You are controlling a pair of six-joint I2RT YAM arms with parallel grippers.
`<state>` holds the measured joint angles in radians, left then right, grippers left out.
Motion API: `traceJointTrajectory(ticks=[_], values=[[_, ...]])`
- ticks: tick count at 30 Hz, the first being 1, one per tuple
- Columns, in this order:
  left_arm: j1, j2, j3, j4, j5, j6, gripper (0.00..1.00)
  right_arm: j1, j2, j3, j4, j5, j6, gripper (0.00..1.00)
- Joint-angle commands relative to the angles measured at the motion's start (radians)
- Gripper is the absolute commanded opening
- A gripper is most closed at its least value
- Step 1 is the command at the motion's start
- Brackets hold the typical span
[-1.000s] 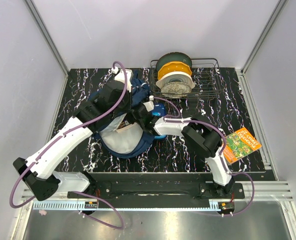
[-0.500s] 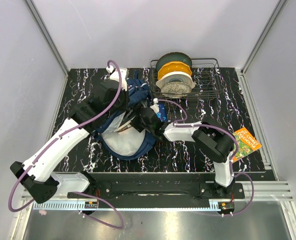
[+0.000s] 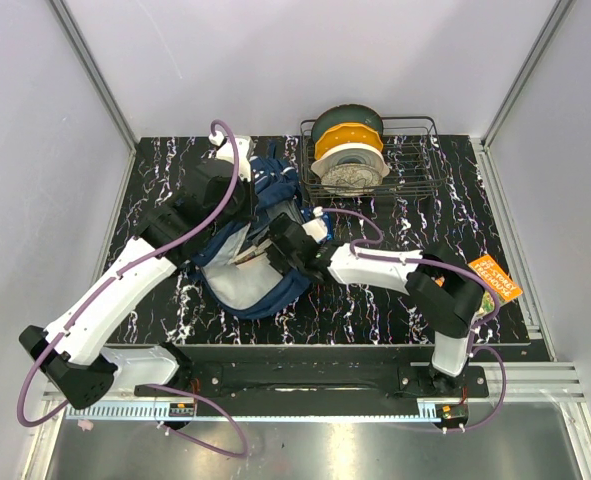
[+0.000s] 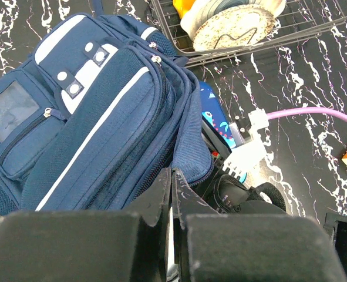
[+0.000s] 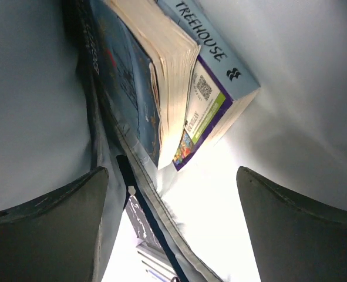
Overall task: Pack the student bag
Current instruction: Place the book in the student bag.
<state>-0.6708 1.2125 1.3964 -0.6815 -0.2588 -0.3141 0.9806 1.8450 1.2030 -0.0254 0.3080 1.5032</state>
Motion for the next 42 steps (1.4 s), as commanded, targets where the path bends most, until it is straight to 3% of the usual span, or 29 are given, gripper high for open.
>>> traceJointTrajectory(ticks=[1,4,7,9,13,15,17,18,19,20,21,22,23,27,32,39,42], values=[[0.011,-0.057,0.030,0.151,0.004,-0.010,0.00,-0.005,0.006,0.067,-0.111,0.092,0.051,0.96],[0.010,-0.059,0.033,0.151,0.027,-0.014,0.00,-0.016,0.037,0.063,-0.055,0.089,0.051,0.92],[0.010,-0.067,0.024,0.157,0.050,-0.022,0.00,-0.063,0.095,0.067,0.074,-0.008,0.003,0.88],[0.011,-0.071,0.021,0.160,0.059,-0.025,0.00,-0.098,0.141,0.070,0.158,-0.122,0.000,0.80],[0.011,-0.076,0.015,0.160,0.084,-0.028,0.00,-0.117,0.155,0.041,0.353,-0.102,-0.103,0.68],[0.011,-0.074,0.012,0.161,0.093,-0.029,0.00,-0.129,0.178,0.049,0.491,-0.183,-0.179,0.62],[0.011,-0.068,0.009,0.163,0.101,-0.031,0.00,-0.132,0.198,0.081,0.515,-0.246,-0.214,0.57],[0.011,-0.065,0.009,0.166,0.101,-0.031,0.00,-0.132,0.215,0.087,0.548,-0.269,-0.230,0.53],[0.011,-0.065,0.007,0.166,0.101,-0.031,0.00,-0.134,0.226,0.090,0.579,-0.292,-0.247,0.36],[0.010,-0.064,0.004,0.166,0.101,-0.031,0.00,-0.134,0.233,0.105,0.594,-0.341,-0.256,0.31],[0.010,-0.062,0.003,0.166,0.096,-0.031,0.00,-0.134,0.243,0.115,0.581,-0.354,-0.255,0.35],[0.011,-0.064,-0.002,0.166,0.095,-0.031,0.00,-0.135,0.247,0.121,0.576,-0.362,-0.259,0.50],[0.011,-0.064,-0.007,0.166,0.090,-0.031,0.00,-0.134,0.247,0.124,0.562,-0.380,-0.273,0.56],[0.014,-0.085,-0.037,0.152,0.024,-0.026,0.00,-0.137,0.136,0.049,0.493,-0.363,-0.394,0.70],[0.031,-0.099,-0.063,0.158,0.009,-0.036,0.00,-0.137,-0.036,-0.036,0.325,-0.245,-0.436,0.81],[0.045,-0.116,-0.086,0.158,0.006,-0.036,0.00,-0.137,-0.266,-0.196,0.230,-0.213,-0.485,0.81],[0.051,-0.134,-0.105,0.157,-0.002,-0.033,0.00,-0.137,-0.407,-0.252,0.055,-0.157,-0.489,0.81]])
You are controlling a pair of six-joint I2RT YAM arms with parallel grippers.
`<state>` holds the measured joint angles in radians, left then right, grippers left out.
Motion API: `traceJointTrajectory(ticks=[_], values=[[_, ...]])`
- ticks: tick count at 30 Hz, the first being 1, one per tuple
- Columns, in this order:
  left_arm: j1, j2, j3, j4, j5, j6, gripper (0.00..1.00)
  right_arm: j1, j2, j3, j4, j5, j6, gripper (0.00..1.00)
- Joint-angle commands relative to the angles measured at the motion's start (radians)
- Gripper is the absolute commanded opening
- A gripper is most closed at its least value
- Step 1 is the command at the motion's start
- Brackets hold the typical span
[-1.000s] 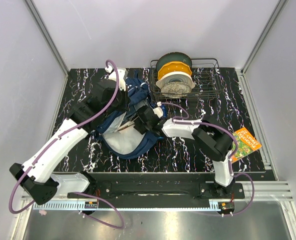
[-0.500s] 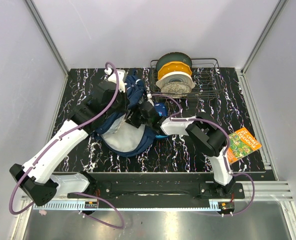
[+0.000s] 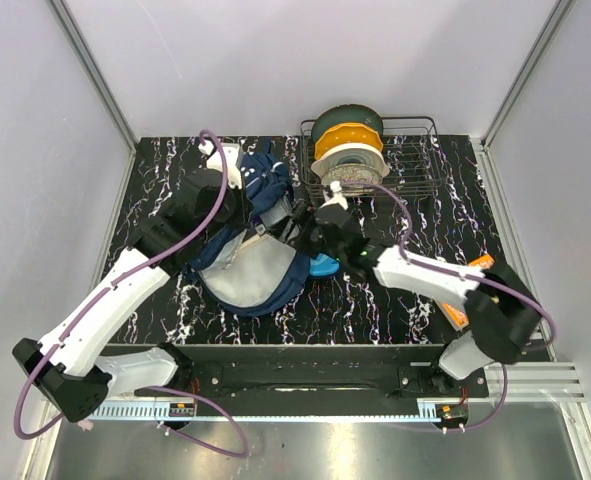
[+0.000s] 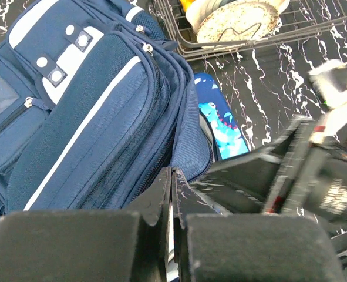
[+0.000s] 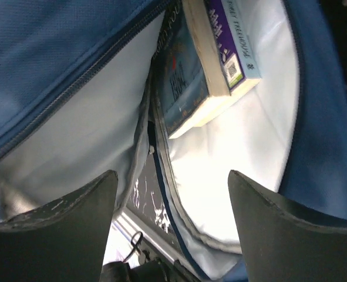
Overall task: Pack the student bag
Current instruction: Place the book in the student bag, then pick up the book from the center of the board.
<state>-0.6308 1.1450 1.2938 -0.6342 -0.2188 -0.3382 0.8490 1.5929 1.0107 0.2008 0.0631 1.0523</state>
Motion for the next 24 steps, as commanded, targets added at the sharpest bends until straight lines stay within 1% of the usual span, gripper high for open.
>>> traceJointTrajectory(ticks=[1,2,3,4,5,6,7,8,9,10,11,12,13,14,15,16,17,18,21,22,24], values=[[0.013,-0.076,-0.011,0.113,-0.042,-0.005,0.01,-0.007,-0.239,-0.084,-0.254,0.107,-0.038,0.81],[0.014,-0.080,-0.014,0.114,-0.040,-0.002,0.22,-0.007,-0.285,-0.112,-0.283,0.128,-0.037,0.81],[0.017,-0.085,-0.019,0.116,-0.036,0.008,0.46,-0.007,-0.336,-0.171,-0.317,0.188,-0.019,0.81],[0.019,-0.090,-0.024,0.120,-0.019,0.014,0.72,-0.007,-0.441,-0.204,-0.371,0.220,-0.006,0.85],[0.017,-0.096,-0.027,0.123,-0.010,0.024,0.86,-0.016,-0.496,-0.231,-0.403,0.257,0.009,0.87],[0.017,-0.100,-0.028,0.129,-0.005,0.027,0.99,-0.025,-0.551,-0.272,-0.446,0.333,0.044,0.94],[0.017,-0.113,-0.039,0.152,0.016,0.028,0.99,-0.033,-0.652,-0.287,-0.547,0.377,0.063,0.98],[0.017,-0.120,-0.045,0.169,0.035,0.031,0.99,-0.062,-0.697,-0.297,-0.598,0.415,0.078,1.00],[0.017,-0.131,-0.051,0.212,0.061,0.042,0.99,-0.082,-0.736,-0.310,-0.700,0.481,0.104,1.00],[0.017,-0.133,-0.060,0.232,0.108,0.042,0.99,-0.106,-0.805,-0.311,-0.750,0.506,0.115,1.00],[0.017,-0.131,-0.065,0.254,0.137,0.042,0.99,-0.175,-0.832,-0.308,-0.796,0.524,0.126,1.00],[0.017,-0.116,-0.064,0.270,0.169,0.042,0.99,-0.215,-0.853,-0.299,-0.872,0.547,0.127,1.00],[0.017,-0.104,-0.053,0.287,0.215,0.041,0.99,-0.267,-0.878,-0.291,-0.900,0.546,0.117,1.00],[0.016,-0.090,-0.044,0.288,0.257,0.035,0.99,-0.319,-0.881,-0.284,-0.925,0.535,0.071,1.00],[0.016,-0.058,-0.038,0.289,0.280,0.021,0.99,-0.435,-0.881,-0.264,-0.949,0.494,0.036,0.99],[0.013,-0.044,-0.027,0.289,0.323,0.016,0.99,-0.494,-0.857,-0.253,-0.965,0.469,0.003,1.00],[0.011,-0.031,-0.024,0.289,0.337,0.015,0.99,-0.551,-0.832,-0.238,-0.978,0.442,-0.061,1.00],[0.003,-0.015,-0.024,0.289,0.344,0.008,0.99,-0.685,-0.777,-0.207,-1.003,0.376,-0.099,1.00],[-0.004,0.004,-0.028,0.291,0.364,0.002,0.99,-0.873,-0.682,-0.147,-1.057,0.292,-0.205,1.00],[-0.004,0.005,-0.031,0.289,0.371,0.002,0.99,-0.951,-0.671,-0.139,-1.060,0.291,-0.225,1.00],[-0.004,-0.001,-0.037,0.291,0.375,0.005,0.99,-1.017,-0.659,-0.121,-1.064,0.273,-0.261,1.00]])
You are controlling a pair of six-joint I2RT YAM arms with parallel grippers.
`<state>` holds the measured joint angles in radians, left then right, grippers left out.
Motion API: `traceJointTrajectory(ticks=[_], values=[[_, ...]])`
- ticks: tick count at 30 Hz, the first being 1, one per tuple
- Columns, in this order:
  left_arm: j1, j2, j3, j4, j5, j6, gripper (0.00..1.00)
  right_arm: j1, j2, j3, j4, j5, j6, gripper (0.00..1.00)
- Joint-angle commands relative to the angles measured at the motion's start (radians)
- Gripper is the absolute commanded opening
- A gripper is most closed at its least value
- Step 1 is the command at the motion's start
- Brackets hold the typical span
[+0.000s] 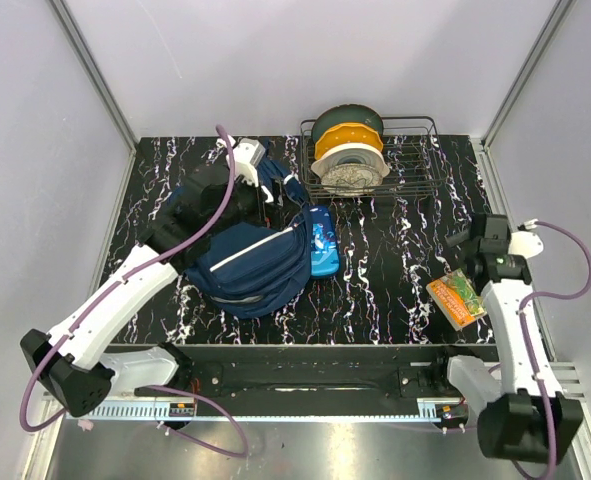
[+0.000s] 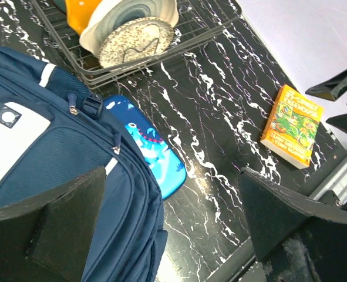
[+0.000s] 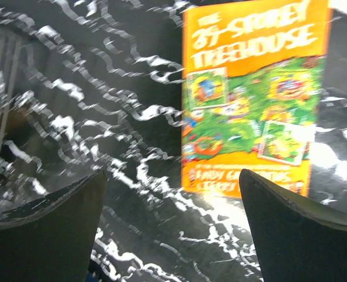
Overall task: Pack the student bag
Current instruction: Pick up the book from the center of the board.
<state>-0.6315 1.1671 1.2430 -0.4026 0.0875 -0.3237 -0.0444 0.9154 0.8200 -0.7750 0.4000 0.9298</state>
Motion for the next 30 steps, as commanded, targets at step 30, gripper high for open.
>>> traceJointTrajectory(ticks=[30], values=[[-0.004,0.026,0.001,0.038,0.178,0.029,0.99,-0.552,0.301,-0.298,0.373,-0.378,-0.172,0.68]])
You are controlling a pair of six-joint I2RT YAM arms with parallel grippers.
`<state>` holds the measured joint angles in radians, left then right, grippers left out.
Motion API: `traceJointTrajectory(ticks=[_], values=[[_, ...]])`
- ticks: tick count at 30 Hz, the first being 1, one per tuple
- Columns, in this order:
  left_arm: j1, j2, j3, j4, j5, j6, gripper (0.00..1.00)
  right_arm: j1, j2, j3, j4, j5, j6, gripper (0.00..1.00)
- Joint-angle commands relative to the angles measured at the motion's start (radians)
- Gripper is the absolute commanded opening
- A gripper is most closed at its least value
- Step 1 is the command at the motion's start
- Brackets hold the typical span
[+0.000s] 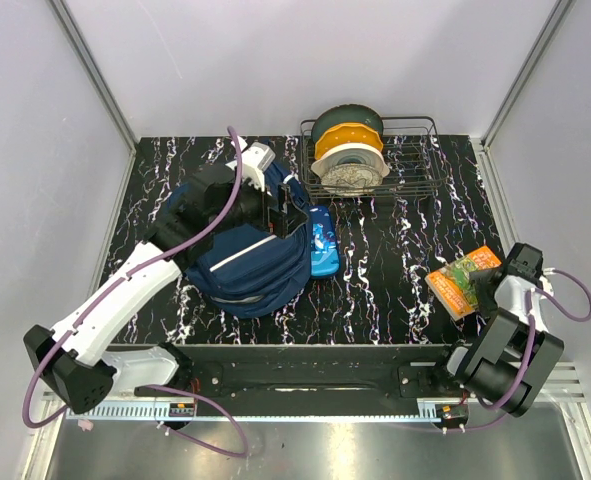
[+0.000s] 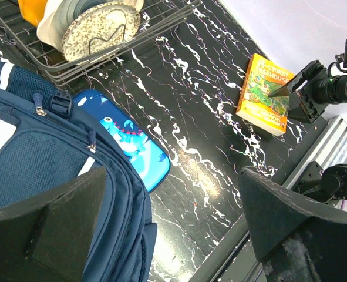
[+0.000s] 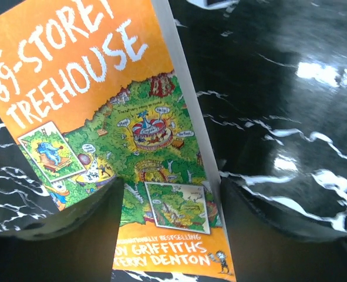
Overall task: Pack the student bag
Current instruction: Pick up the book from the center of the board.
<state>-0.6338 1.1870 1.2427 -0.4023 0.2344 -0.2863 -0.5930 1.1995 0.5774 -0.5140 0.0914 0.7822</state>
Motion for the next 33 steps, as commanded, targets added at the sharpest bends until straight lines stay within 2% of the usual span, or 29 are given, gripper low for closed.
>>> traceJointTrajectory(ticks=[1,3,4,5,8,9,15,19,23,33], values=[[-0.001,0.006,0.001,0.037,0.034,-0.008,0.99,-0.004,0.014,-0.059,0.118,-0.077,-0.021,0.62],[0.000,0.006,0.001,0.033,0.031,-0.010,0.99,-0.002,0.008,-0.068,0.155,-0.117,-0.046,0.48],[-0.001,0.005,0.000,0.034,0.029,-0.011,0.99,-0.004,0.009,-0.073,0.164,-0.125,-0.047,0.36],[-0.001,0.005,0.000,0.034,0.028,-0.011,0.99,-0.004,0.011,-0.077,0.176,-0.148,-0.049,0.31],[-0.001,0.008,-0.006,0.033,0.029,-0.017,0.99,-0.004,0.043,-0.079,0.213,-0.209,-0.064,0.05],[-0.001,0.010,-0.008,0.031,0.029,-0.017,0.99,-0.004,0.069,-0.077,0.232,-0.231,-0.072,0.00],[-0.001,0.000,-0.022,0.030,0.034,-0.025,0.99,-0.004,0.181,-0.047,0.273,-0.387,-0.144,0.00],[0.000,-0.009,-0.028,0.031,0.022,-0.027,0.99,-0.002,0.198,-0.037,0.270,-0.472,-0.227,0.00],[0.000,-0.010,-0.040,0.046,0.022,-0.039,0.99,0.056,0.195,-0.025,0.243,-0.542,-0.227,0.00],[-0.010,-0.043,-0.077,0.077,-0.050,-0.043,0.99,0.085,-0.029,-0.019,0.128,-0.666,-0.179,0.00]])
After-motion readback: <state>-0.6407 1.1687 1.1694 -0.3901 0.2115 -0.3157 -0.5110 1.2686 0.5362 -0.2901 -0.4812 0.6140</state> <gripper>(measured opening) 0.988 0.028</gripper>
